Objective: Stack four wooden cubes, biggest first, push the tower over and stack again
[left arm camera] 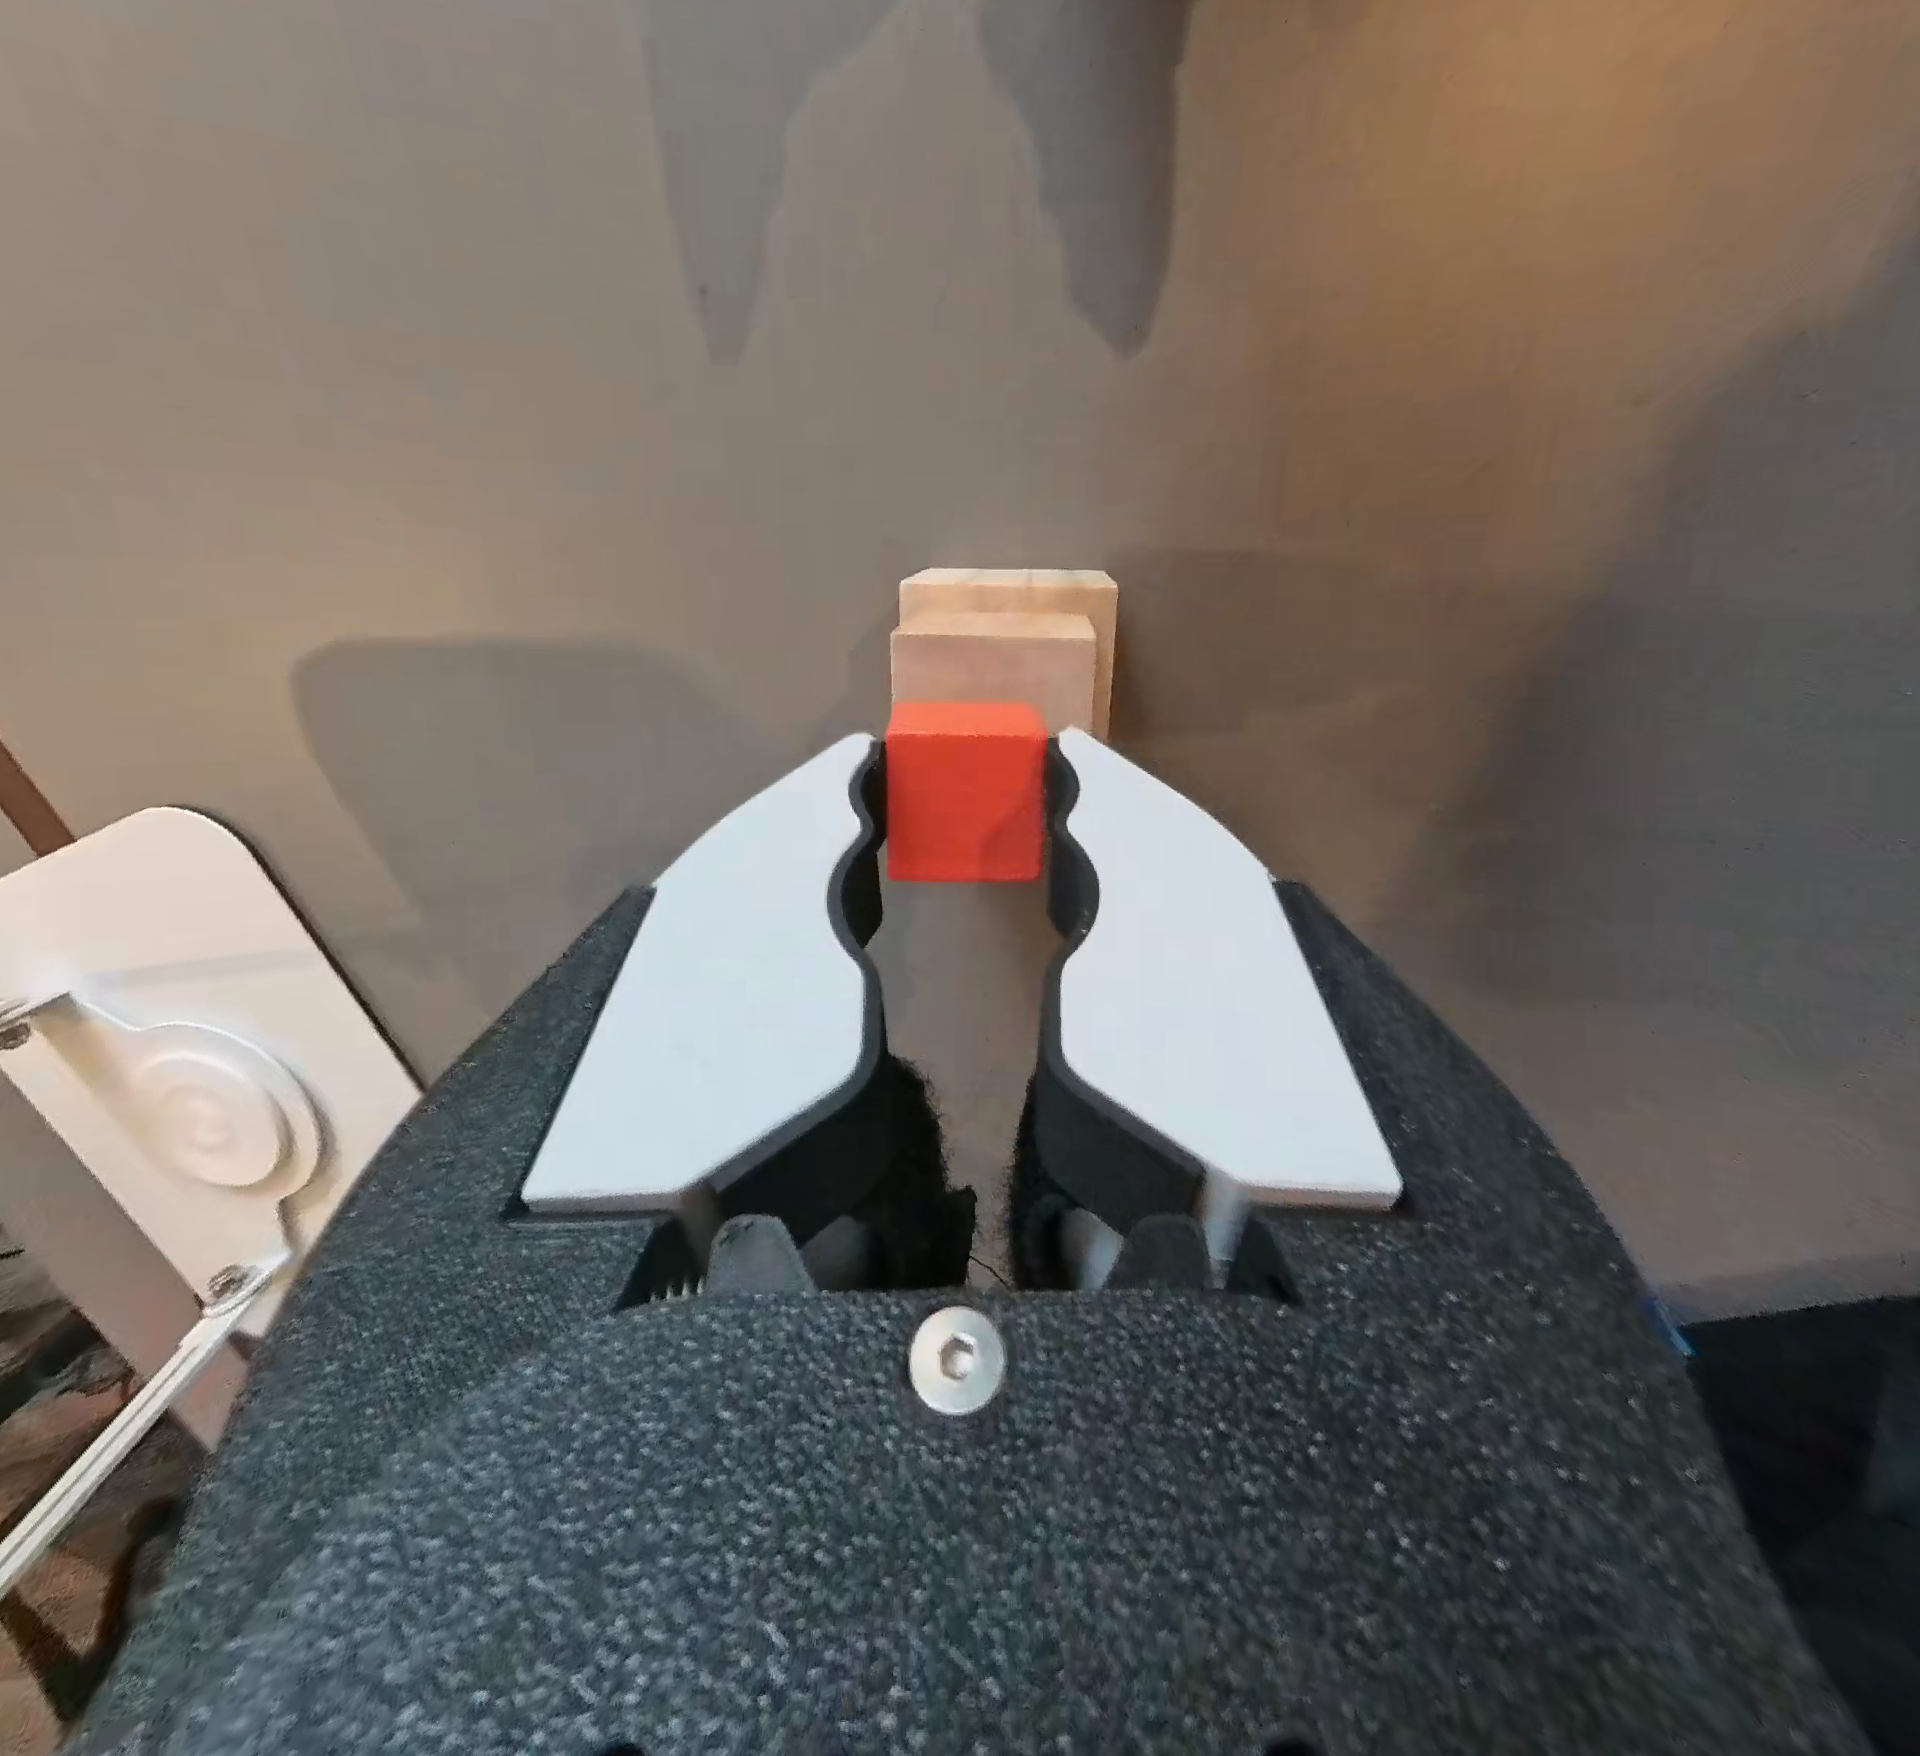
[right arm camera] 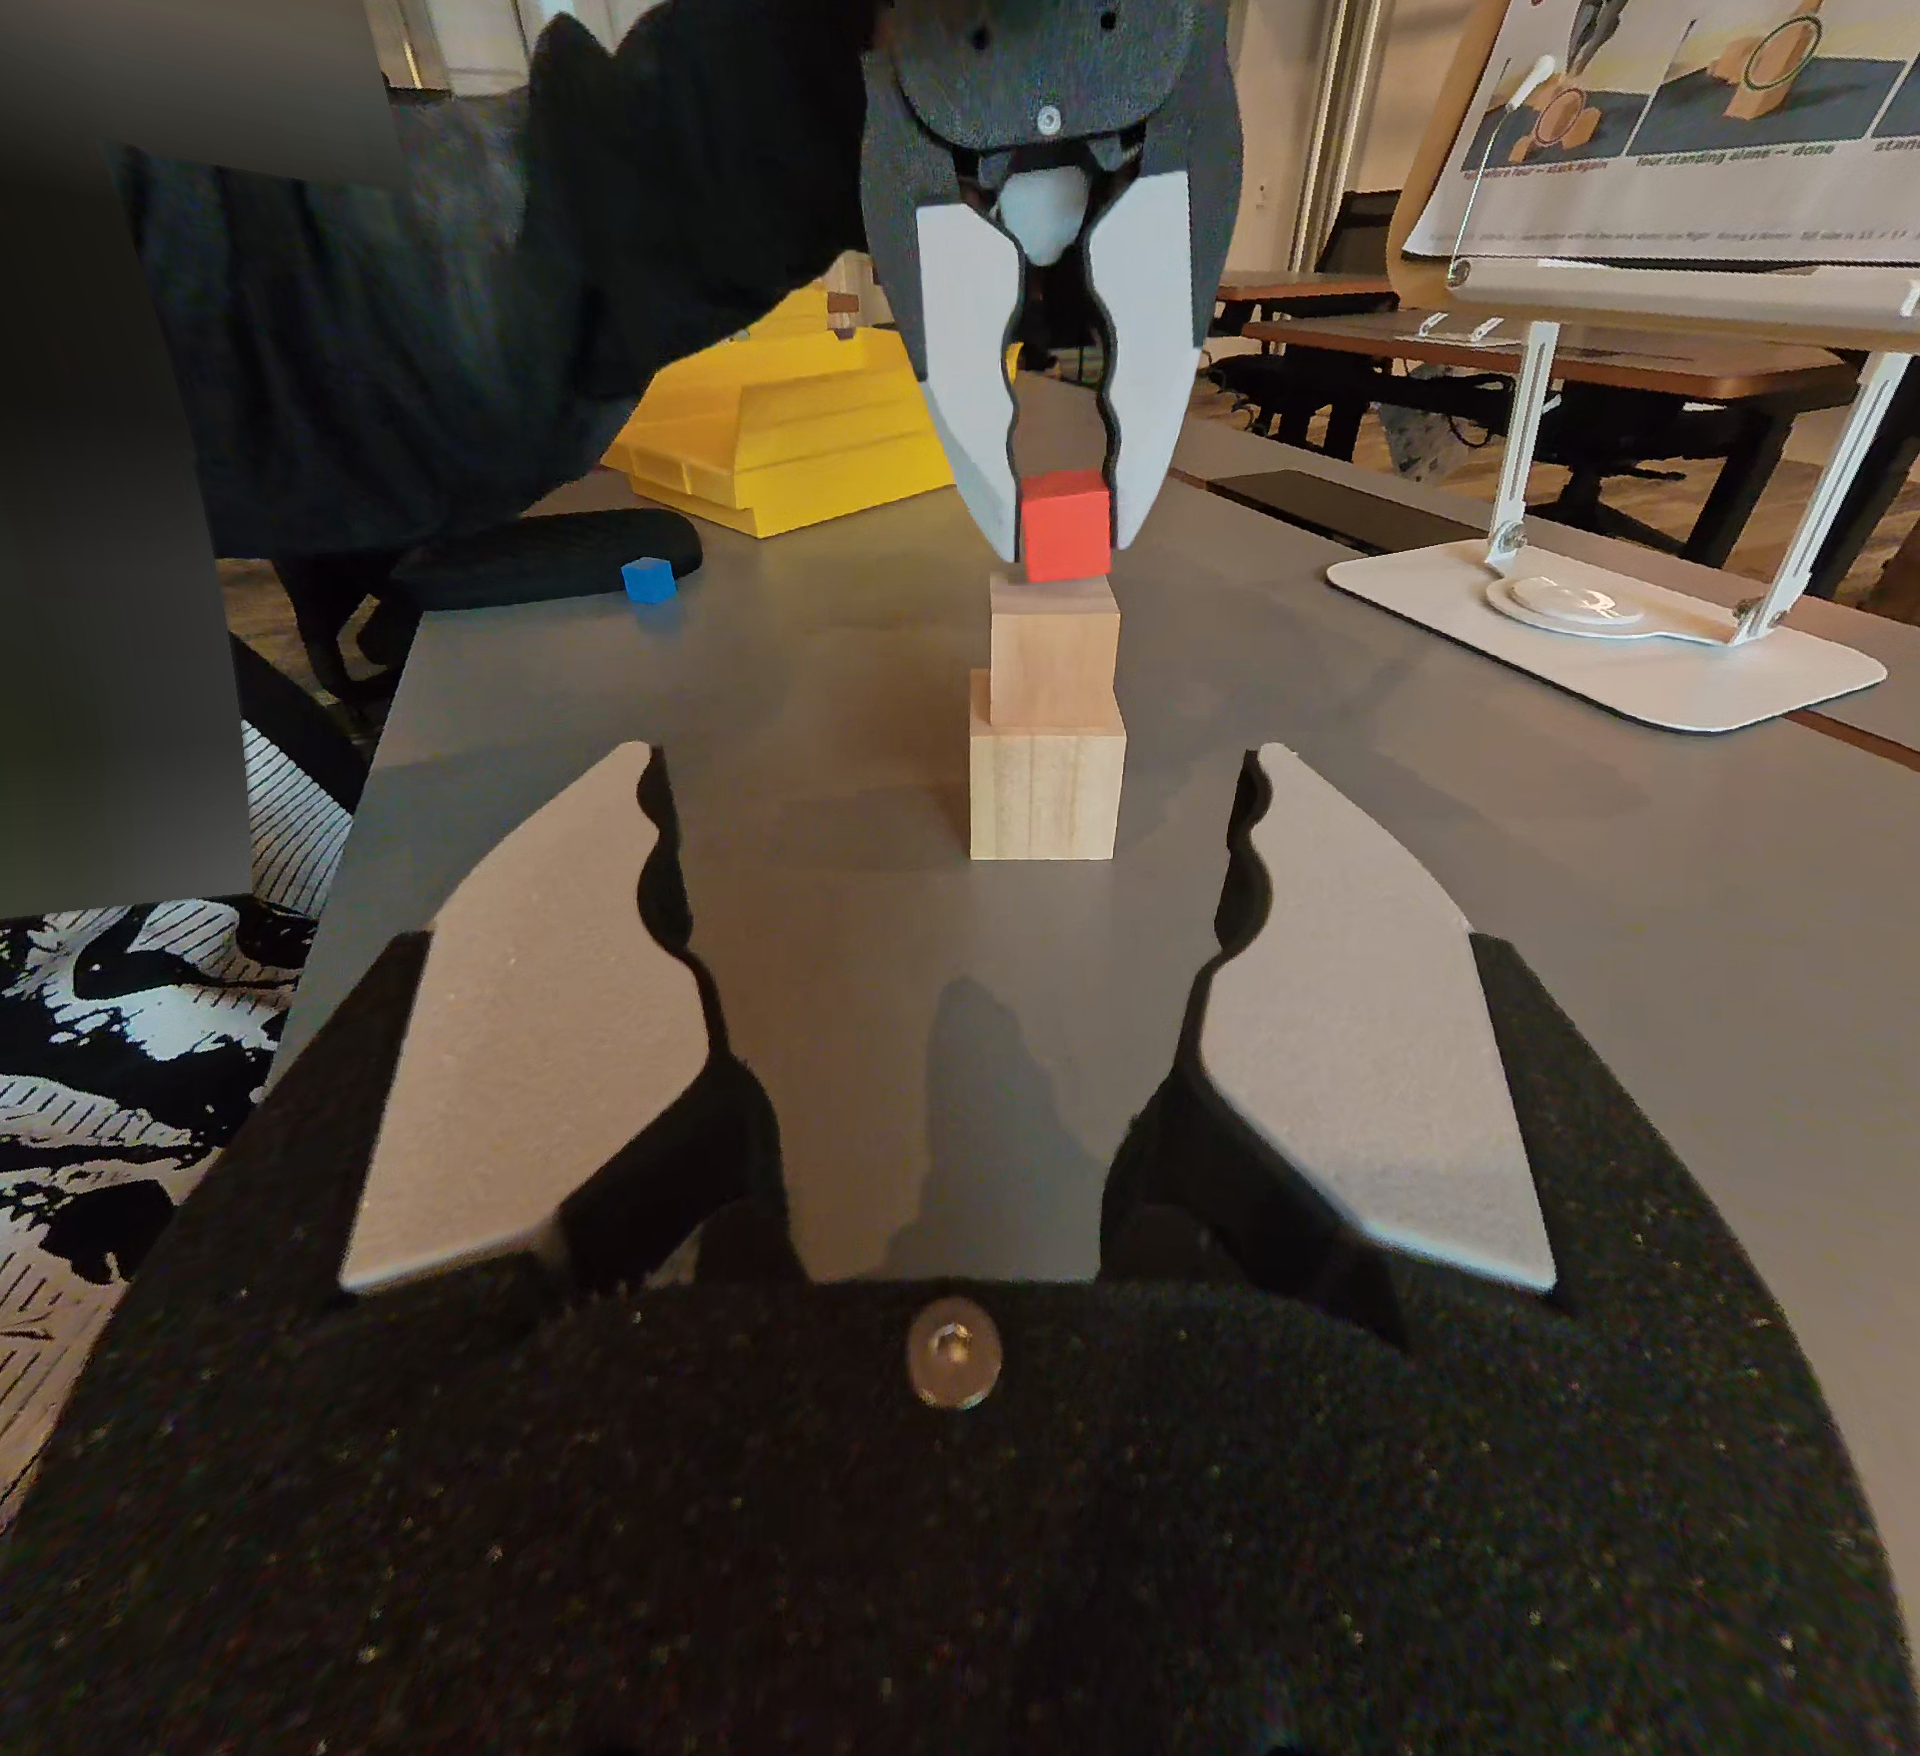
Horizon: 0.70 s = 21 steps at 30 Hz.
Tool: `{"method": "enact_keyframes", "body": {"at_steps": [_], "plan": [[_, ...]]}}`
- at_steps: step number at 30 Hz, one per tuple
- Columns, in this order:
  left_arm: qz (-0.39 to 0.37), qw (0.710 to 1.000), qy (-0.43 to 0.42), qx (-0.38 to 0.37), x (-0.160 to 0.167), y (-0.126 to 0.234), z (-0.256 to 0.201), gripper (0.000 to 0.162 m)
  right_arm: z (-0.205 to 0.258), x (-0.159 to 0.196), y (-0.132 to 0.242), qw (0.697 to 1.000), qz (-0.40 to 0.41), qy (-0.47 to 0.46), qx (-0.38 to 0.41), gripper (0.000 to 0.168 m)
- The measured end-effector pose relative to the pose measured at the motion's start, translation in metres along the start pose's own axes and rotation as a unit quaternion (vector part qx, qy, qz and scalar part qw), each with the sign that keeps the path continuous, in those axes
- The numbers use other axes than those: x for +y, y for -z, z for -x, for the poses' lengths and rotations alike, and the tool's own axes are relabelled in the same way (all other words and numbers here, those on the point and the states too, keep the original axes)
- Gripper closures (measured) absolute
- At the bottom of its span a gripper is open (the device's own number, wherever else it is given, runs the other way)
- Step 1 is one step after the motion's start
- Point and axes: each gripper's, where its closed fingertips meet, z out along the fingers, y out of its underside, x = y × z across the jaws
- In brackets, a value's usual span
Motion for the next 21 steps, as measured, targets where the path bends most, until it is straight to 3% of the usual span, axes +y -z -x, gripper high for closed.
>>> {"method": "enact_keyframes", "body": {"at_steps": [17,21], "plan": [[0.000,0.999,0.018,0.027,-0.0020,-0.0060,-0.0070,0.134,-0.0009,-0.0013,0.0007,1.000,-0.005,-0.004,0.001,0.067],[-0.001,1.000,0.020,0.021,-0.0018,-0.0073,-0.0052,0.118,-0.0005,-0.0015,0.0009,1.000,-0.006,-0.004,0.000,0.067]]}}
